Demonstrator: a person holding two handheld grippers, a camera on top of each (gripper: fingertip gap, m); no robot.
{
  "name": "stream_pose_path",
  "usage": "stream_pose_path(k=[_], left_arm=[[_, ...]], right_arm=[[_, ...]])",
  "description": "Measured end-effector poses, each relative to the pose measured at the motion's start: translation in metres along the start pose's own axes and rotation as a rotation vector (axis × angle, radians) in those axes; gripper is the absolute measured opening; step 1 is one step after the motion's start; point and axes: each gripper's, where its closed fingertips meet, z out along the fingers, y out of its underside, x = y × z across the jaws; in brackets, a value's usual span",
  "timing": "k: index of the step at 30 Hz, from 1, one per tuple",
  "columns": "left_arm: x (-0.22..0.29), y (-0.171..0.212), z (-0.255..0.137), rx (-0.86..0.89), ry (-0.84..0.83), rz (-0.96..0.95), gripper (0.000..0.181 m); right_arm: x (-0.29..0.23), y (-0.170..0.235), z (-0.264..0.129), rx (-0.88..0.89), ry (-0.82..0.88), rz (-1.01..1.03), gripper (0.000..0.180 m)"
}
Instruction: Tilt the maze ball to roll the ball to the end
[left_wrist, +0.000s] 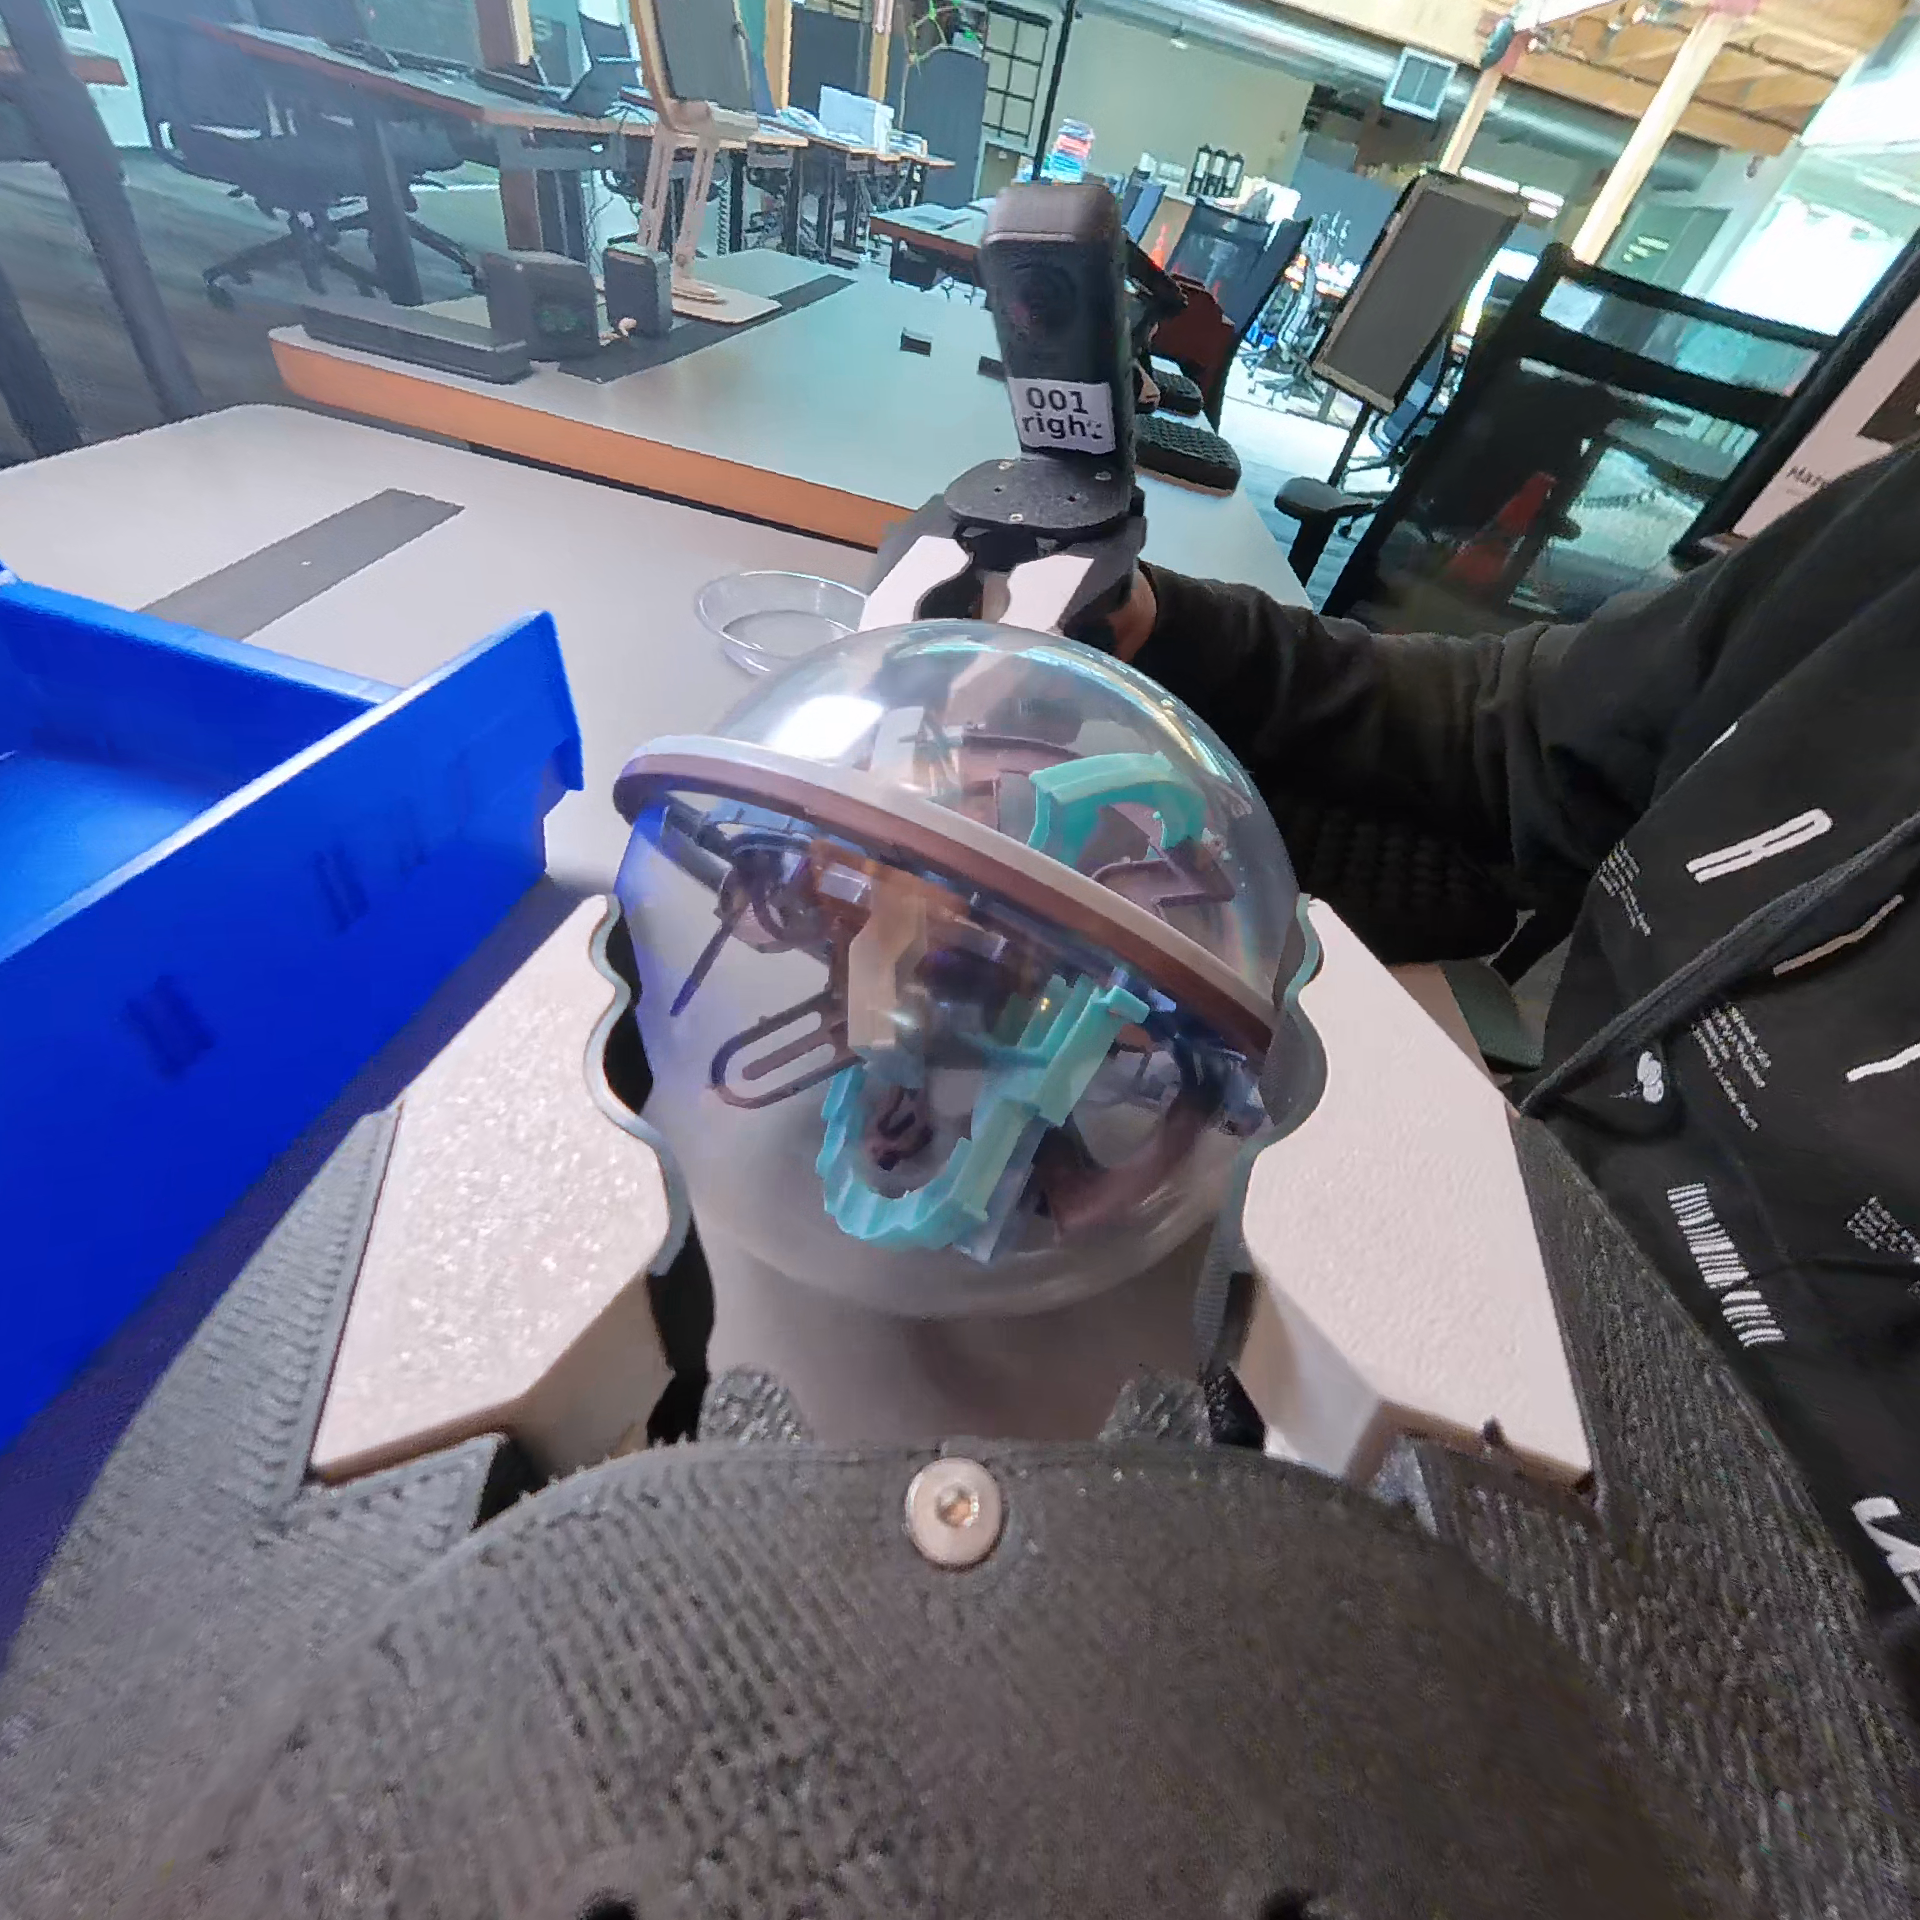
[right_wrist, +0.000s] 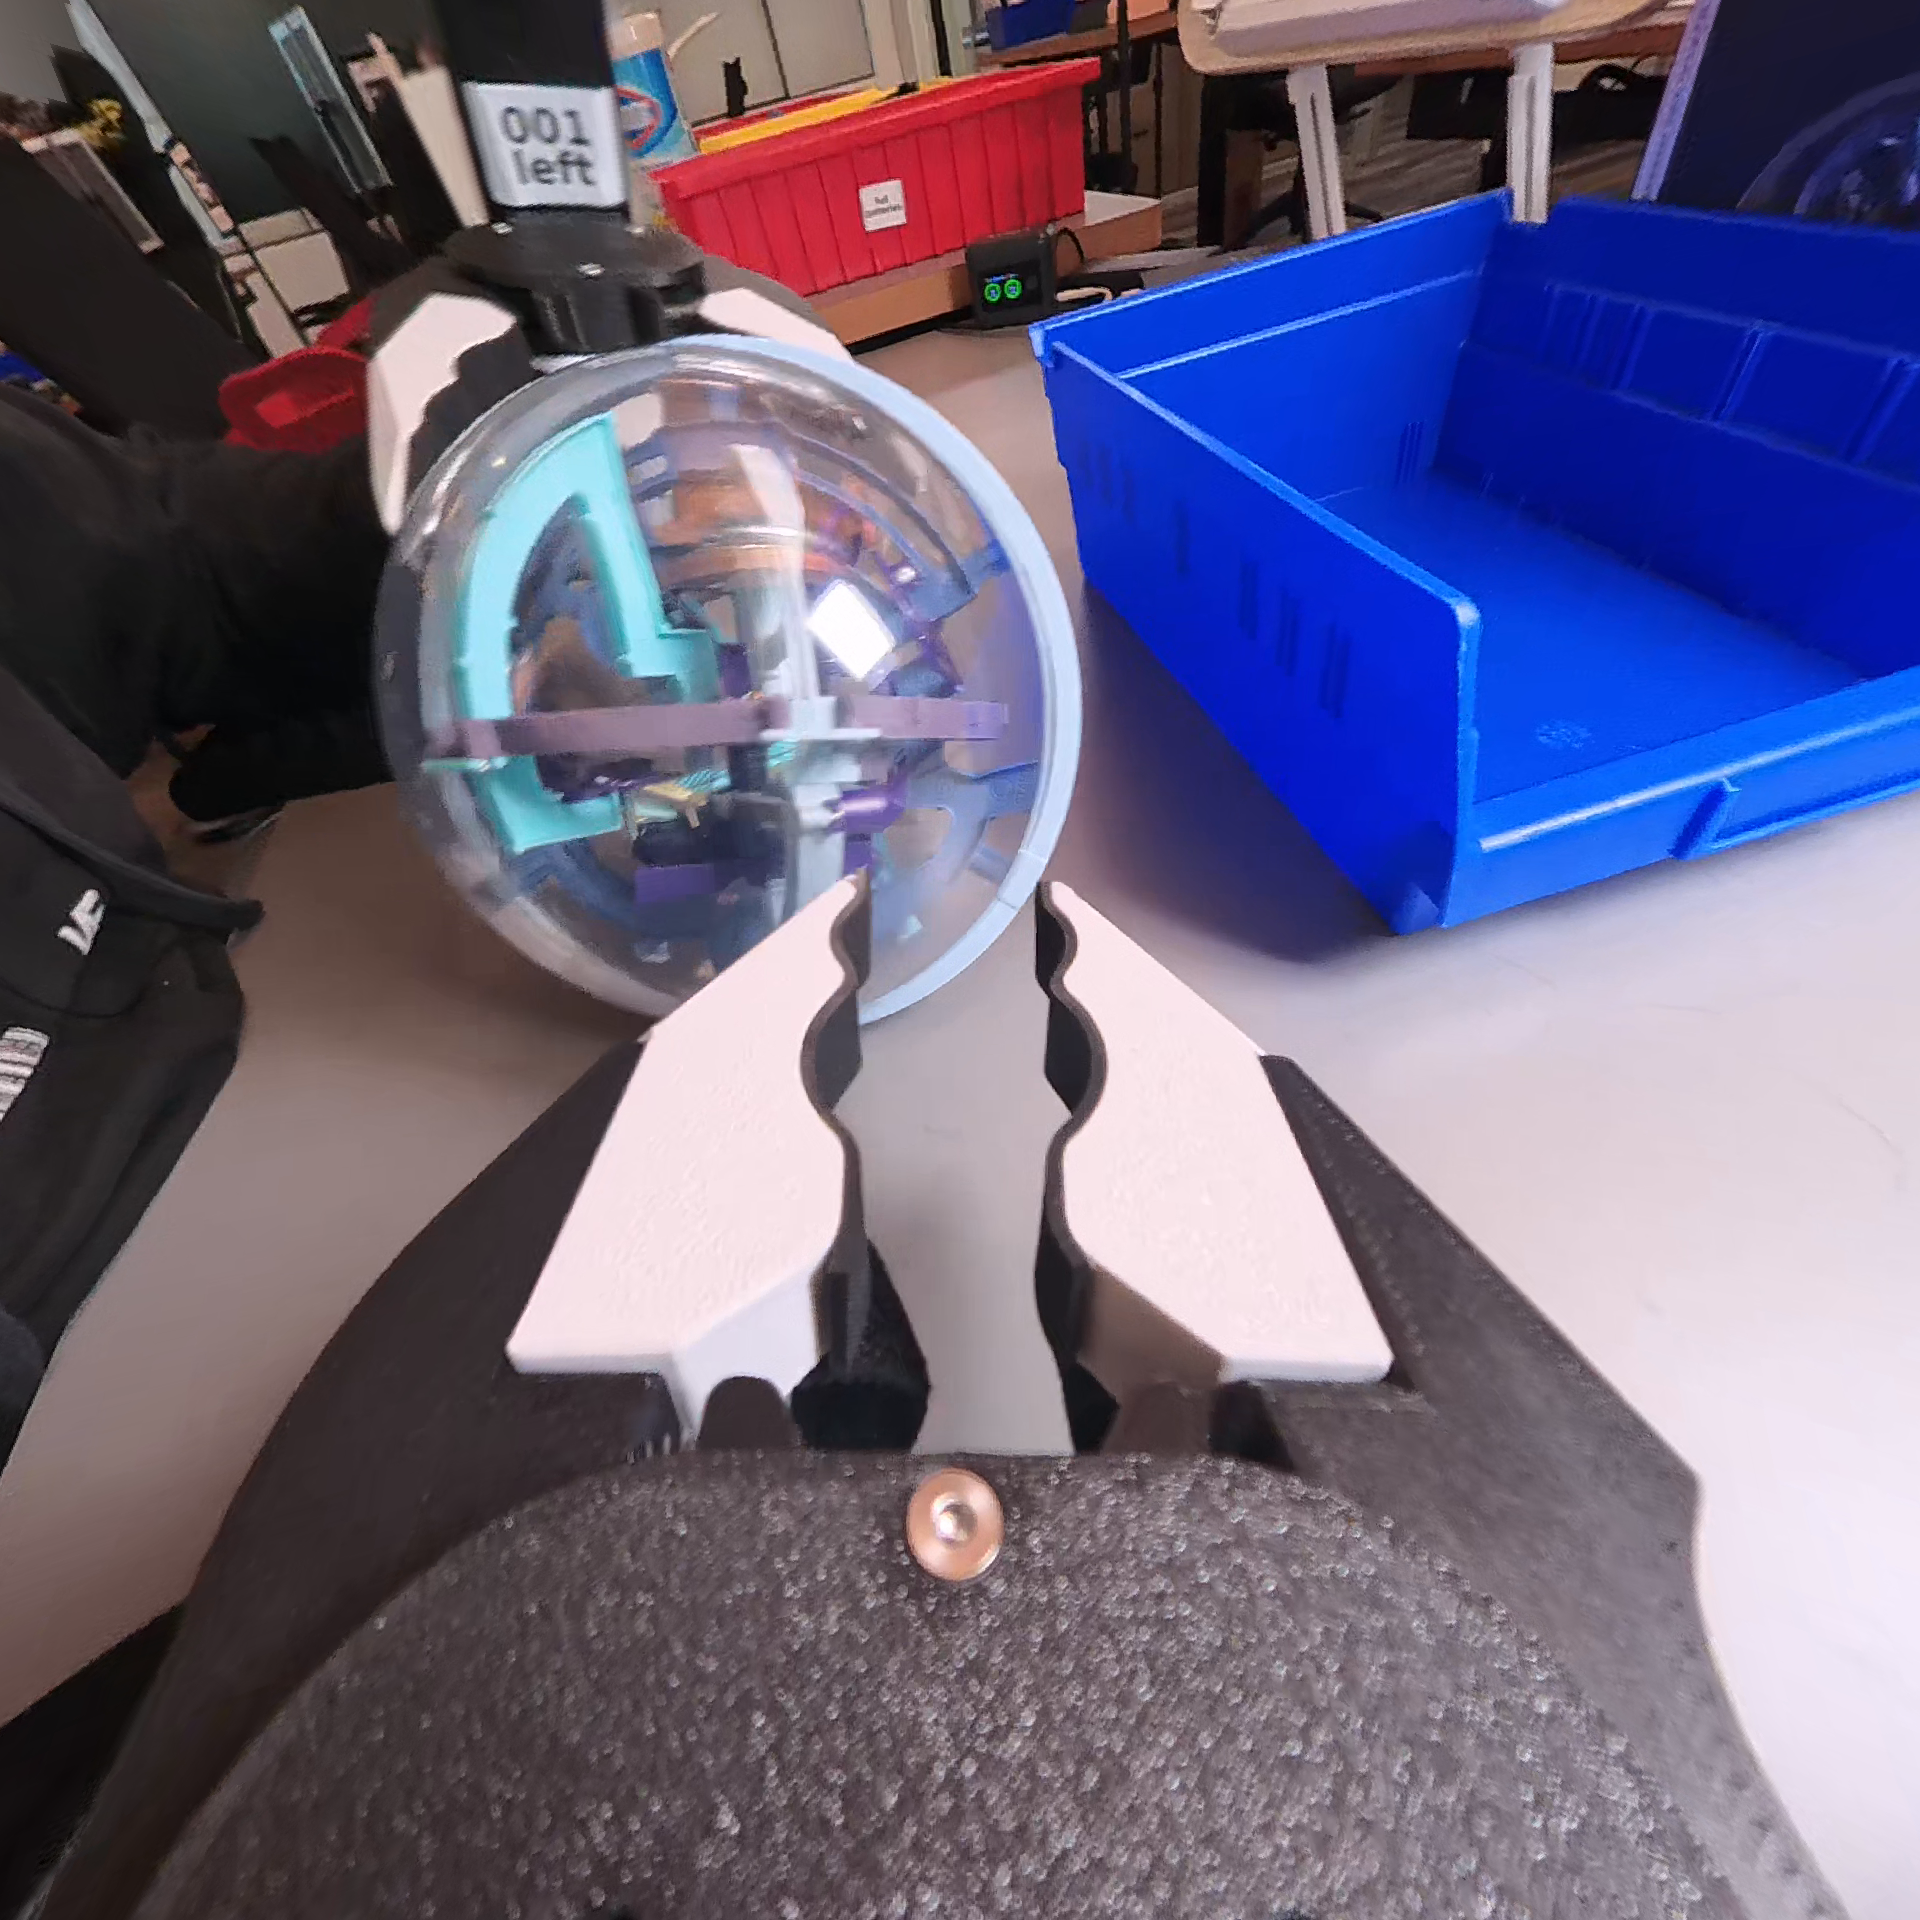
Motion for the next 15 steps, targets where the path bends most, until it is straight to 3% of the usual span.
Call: stream_pose_path(k=[6, 15], left_arm=[[-0.014, 0.000, -0.006, 0.048, -0.016, -0.132, 0.121], [-0.029, 0.000, -0.009, 0.098, -0.056, -0.277, 0.121]], right_arm=[[-0.019, 0.007, 0.005, -0.053, -0.056, -0.115, 0.072], [-0.034, -0.002, 0.017, -0.048, 0.019, -0.327, 0.090]])
